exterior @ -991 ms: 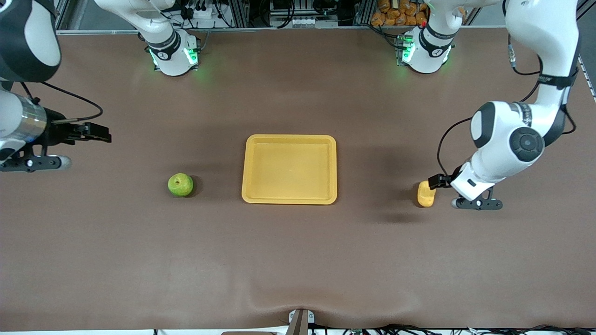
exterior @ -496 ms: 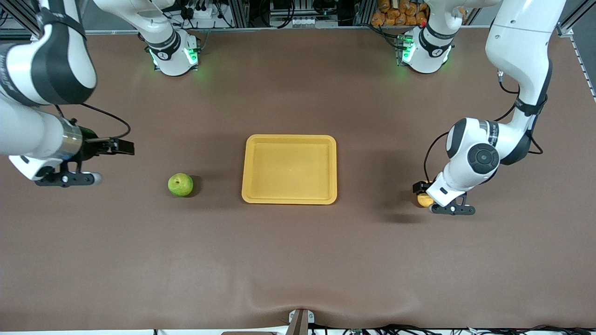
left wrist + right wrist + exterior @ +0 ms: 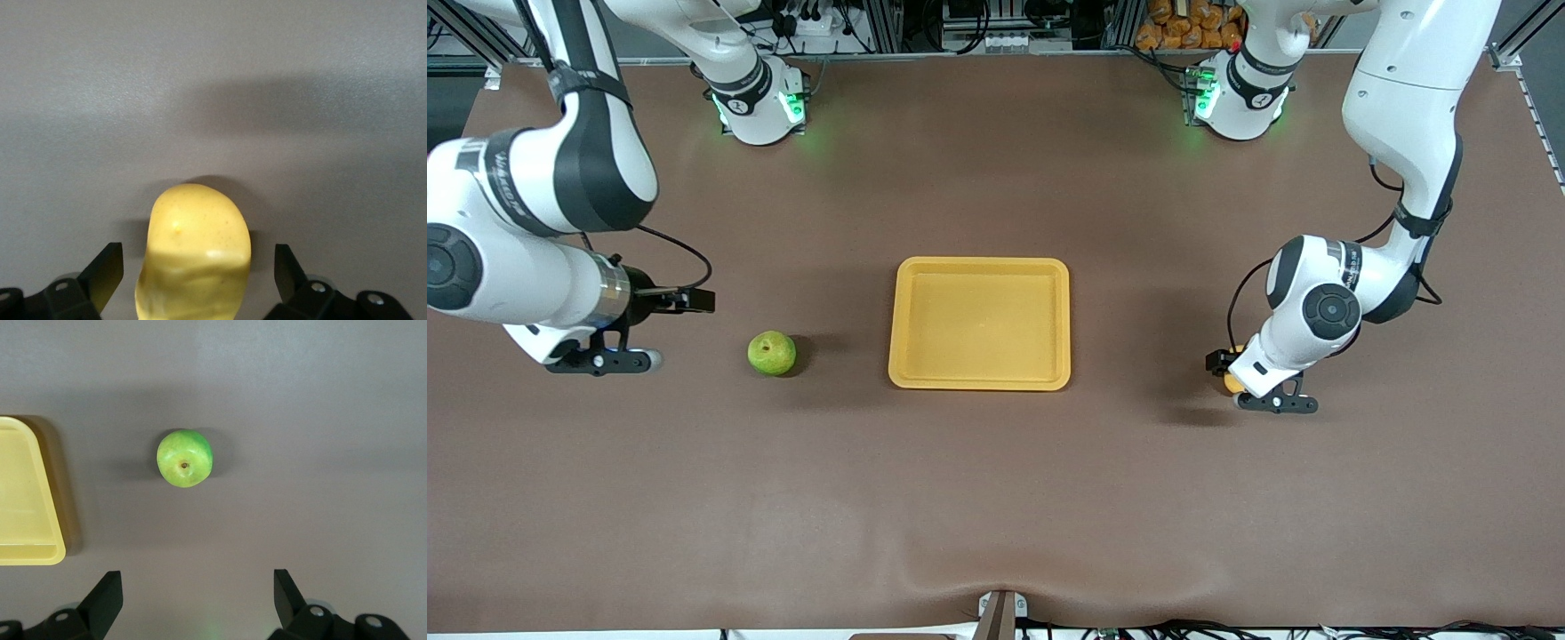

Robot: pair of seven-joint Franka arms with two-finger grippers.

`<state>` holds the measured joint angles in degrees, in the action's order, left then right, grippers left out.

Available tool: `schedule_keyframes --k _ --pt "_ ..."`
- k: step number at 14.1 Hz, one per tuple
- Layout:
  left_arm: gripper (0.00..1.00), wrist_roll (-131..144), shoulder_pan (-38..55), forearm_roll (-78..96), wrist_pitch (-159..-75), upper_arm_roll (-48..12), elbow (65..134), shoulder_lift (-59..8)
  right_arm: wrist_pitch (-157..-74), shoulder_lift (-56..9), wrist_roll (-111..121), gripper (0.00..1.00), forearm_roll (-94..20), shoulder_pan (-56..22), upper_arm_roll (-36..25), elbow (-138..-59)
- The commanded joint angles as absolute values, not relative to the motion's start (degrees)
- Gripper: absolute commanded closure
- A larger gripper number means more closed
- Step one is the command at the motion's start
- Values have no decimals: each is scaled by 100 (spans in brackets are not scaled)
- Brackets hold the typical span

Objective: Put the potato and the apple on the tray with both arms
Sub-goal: 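Grasp the yellow potato with the left gripper and lift it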

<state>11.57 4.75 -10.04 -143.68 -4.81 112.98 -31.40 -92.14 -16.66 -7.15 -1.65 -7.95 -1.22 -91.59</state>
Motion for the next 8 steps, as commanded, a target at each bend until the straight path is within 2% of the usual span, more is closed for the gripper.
schedule_keyframes --k 1,2,3,5,8 --pt "67 1292 492 -1160 -14441 -475 11285 -3173 -9465 -1766 -861 0 -255 -887 -141 -9307" --pt "83 1292 501 -1160 -14440 -475 11276 -3164 -9596 -1775 -870 0 -272 -914 -141 -9403" --pt "90 1292 492 -1160 -14440 -475 11276 -3155 -9780 -1793 -870 0 -281 -914 -141 -9517" --pt "95 1301 483 -1160 -14406 -475 11276 -3042 -10237 -1854 -870 0 -281 -949 -141 -9790" --pt "94 1493 501 -1160 -14039 -492 11224 -2647 -10643 -2082 -870 0 -281 -949 -141 -9914"
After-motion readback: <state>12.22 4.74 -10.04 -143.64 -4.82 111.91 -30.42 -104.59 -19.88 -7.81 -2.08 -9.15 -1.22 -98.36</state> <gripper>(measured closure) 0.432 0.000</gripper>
